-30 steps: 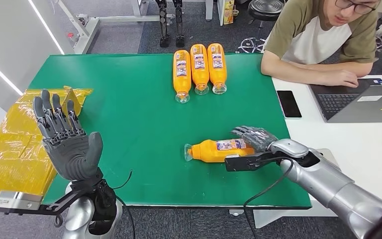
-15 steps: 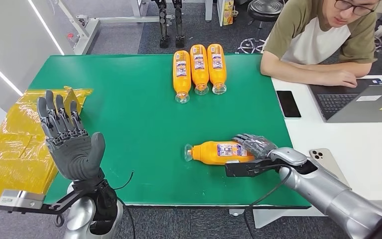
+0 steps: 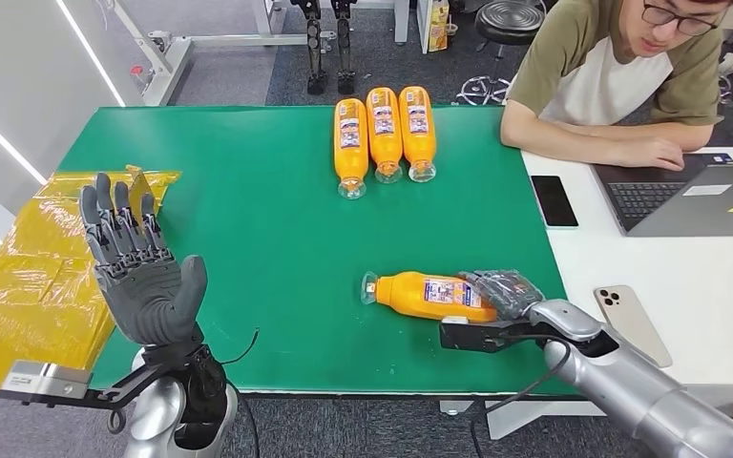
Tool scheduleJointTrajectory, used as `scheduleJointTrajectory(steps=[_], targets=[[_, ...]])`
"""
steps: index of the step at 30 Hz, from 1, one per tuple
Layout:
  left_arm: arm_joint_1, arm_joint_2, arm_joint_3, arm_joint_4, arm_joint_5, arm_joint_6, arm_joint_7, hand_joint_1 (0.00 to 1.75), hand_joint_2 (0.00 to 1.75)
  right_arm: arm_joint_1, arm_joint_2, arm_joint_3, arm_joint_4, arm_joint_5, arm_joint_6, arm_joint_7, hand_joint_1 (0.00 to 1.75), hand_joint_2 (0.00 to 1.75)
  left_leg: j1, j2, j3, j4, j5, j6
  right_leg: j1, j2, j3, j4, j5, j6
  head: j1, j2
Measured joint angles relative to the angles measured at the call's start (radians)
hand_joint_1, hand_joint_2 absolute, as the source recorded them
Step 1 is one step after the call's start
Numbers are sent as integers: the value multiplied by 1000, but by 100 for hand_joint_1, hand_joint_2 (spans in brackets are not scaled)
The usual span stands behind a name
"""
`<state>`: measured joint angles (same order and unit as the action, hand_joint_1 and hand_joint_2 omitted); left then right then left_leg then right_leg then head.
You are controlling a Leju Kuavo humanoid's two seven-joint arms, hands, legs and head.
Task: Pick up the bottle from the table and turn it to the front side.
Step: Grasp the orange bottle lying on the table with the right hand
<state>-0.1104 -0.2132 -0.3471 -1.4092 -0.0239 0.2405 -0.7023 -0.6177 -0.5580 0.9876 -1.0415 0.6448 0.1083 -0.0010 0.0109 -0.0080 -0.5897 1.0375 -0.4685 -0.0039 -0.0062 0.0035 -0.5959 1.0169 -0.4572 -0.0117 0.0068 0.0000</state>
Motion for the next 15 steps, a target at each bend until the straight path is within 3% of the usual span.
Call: scheduleJointTrajectory(steps=[6,15], targets=[[5,0,0,0,-6,11,0,0,175,65,71,-96,-4,51,-198,-34,175,175,0,1,-1,0,0,0,0,1,-2,0,1,0,0,0],[9,0,0,1,-7,14,0,0,175,106,143,-171,-6,52,-263,-70,175,175,0,-1,-4,-1,0,0,0,0,-4,1,0,0,0,0]])
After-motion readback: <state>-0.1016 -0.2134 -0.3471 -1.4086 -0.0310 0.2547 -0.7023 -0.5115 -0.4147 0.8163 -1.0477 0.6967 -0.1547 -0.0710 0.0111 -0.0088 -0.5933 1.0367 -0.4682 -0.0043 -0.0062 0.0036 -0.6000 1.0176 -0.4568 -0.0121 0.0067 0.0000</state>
